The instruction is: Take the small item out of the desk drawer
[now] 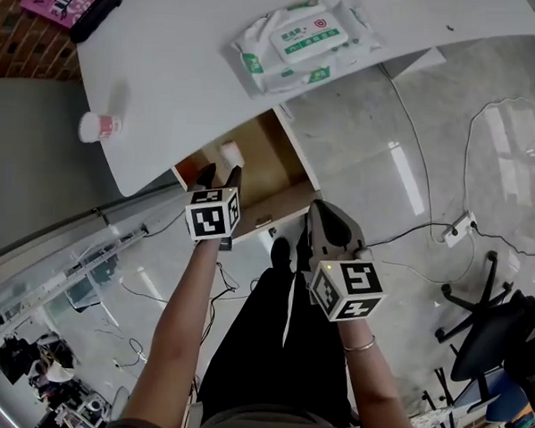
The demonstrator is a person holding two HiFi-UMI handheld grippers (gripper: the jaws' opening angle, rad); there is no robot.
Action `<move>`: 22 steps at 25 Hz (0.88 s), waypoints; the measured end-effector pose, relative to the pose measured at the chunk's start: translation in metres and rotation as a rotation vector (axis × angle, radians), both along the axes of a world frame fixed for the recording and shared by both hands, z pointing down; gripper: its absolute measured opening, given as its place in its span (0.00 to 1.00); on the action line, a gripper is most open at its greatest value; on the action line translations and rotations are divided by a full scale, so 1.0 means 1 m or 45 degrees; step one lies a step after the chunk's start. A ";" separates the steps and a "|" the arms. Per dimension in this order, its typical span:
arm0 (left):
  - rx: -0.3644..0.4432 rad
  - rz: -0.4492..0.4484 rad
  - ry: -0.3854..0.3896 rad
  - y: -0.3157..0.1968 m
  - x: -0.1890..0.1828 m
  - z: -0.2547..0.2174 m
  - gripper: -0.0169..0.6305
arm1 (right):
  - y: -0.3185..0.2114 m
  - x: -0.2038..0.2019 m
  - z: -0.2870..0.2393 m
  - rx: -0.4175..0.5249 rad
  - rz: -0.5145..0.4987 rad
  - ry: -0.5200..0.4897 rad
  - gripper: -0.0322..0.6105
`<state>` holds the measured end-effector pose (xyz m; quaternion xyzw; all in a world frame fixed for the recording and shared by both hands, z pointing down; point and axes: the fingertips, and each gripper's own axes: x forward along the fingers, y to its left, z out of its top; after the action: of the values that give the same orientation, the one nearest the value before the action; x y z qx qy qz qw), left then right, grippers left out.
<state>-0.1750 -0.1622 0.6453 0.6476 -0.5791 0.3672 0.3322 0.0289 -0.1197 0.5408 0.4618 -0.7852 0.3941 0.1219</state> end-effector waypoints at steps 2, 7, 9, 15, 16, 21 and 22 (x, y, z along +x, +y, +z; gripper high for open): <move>-0.034 -0.006 -0.007 -0.001 -0.002 0.011 0.36 | -0.001 0.005 0.004 -0.011 0.019 -0.004 0.06; -0.096 -0.007 -0.022 -0.006 -0.001 0.032 0.36 | -0.006 0.015 0.012 -0.029 0.058 -0.015 0.06; -0.113 -0.010 -0.038 -0.009 -0.002 0.040 0.36 | -0.009 0.017 0.015 -0.036 0.068 -0.017 0.06; -0.158 -0.069 -0.055 -0.009 -0.011 0.062 0.36 | -0.011 0.018 0.026 -0.060 0.069 -0.026 0.06; -0.167 -0.075 -0.055 -0.008 -0.012 0.065 0.36 | -0.010 0.017 0.028 -0.065 0.066 -0.026 0.06; -0.195 -0.099 -0.065 -0.009 -0.015 0.079 0.36 | -0.013 0.019 0.034 -0.076 0.075 -0.025 0.06; -0.199 -0.116 -0.061 -0.010 -0.016 0.082 0.36 | -0.014 0.019 0.035 -0.078 0.077 -0.025 0.06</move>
<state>-0.1910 -0.1725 0.7270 0.5837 -0.5855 0.4109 0.3842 0.0482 -0.1334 0.5755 0.4775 -0.7596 0.4259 0.1165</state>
